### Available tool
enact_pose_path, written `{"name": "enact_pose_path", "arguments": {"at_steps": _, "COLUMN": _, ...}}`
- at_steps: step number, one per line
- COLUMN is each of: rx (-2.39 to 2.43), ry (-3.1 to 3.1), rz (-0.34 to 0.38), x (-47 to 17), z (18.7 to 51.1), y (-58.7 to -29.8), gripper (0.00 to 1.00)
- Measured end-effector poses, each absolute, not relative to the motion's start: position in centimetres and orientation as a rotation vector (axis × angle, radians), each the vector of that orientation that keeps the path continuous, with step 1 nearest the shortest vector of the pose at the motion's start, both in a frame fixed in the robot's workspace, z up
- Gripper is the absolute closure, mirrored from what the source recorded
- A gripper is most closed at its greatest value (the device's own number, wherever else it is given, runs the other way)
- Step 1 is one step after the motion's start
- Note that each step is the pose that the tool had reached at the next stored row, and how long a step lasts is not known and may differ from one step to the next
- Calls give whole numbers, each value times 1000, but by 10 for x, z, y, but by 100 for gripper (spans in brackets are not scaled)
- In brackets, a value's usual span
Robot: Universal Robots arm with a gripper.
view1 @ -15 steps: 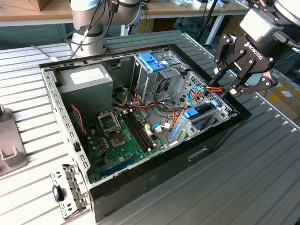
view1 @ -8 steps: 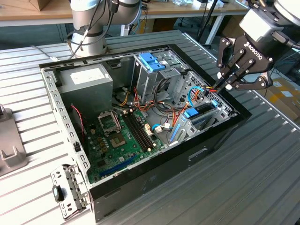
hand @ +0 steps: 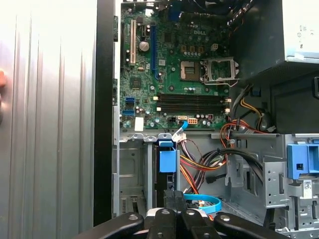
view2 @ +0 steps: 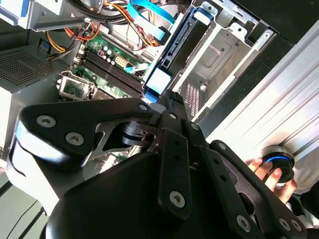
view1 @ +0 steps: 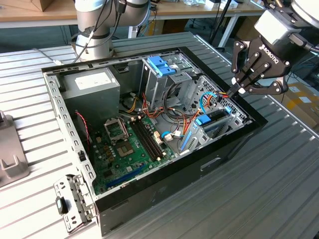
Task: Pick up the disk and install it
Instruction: 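Insert the disk into the insertion slot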
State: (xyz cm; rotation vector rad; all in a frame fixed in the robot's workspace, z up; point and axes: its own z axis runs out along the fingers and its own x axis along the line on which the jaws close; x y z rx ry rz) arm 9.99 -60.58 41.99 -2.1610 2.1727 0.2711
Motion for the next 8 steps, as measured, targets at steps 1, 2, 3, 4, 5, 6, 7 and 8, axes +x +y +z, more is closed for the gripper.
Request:
{"name": "enact_pose_path", "arguments": {"at_steps": 1, "rx": -2161, "ry": 2173, "rz": 271, "x": 100, "z": 420, "y": -606, "gripper": 89}}
{"name": "enact_pose_path", "arguments": {"at_steps": 2, "rx": -2161, "ry": 2173, "rz": 271, "x": 100, "z": 420, "y": -606, "gripper": 89}}
{"name": "enact_pose_path", "arguments": {"at_steps": 3, "rx": -2161, "ry": 2172, "rz": 271, "x": 100, "z": 420, "y": -606, "gripper": 89}}
{"name": "enact_pose_path", "arguments": {"at_steps": 4, "rx": -2161, "ry": 2172, "rz": 271, "x": 101, "z": 420, "y": -606, "gripper": 89}}
{"name": "enact_pose_path", "arguments": {"at_steps": 5, "rx": -2161, "ry": 2172, "rz": 272, "x": 101, "z": 420, "y": -607, "gripper": 89}}
{"name": "enact_pose_path", "arguments": {"at_steps": 6, "rx": -2161, "ry": 2172, "rz": 272, "x": 101, "z": 420, "y": -607, "gripper": 89}}
{"name": "enact_pose_path", "arguments": {"at_steps": 7, "rx": -2161, "ry": 2172, "rz": 272, "x": 102, "z": 420, "y": -607, "gripper": 89}}
{"name": "enact_pose_path", "arguments": {"at_steps": 8, "rx": -2161, "ry": 2172, "rz": 272, "x": 103, "z": 420, "y": -607, "gripper": 89}}
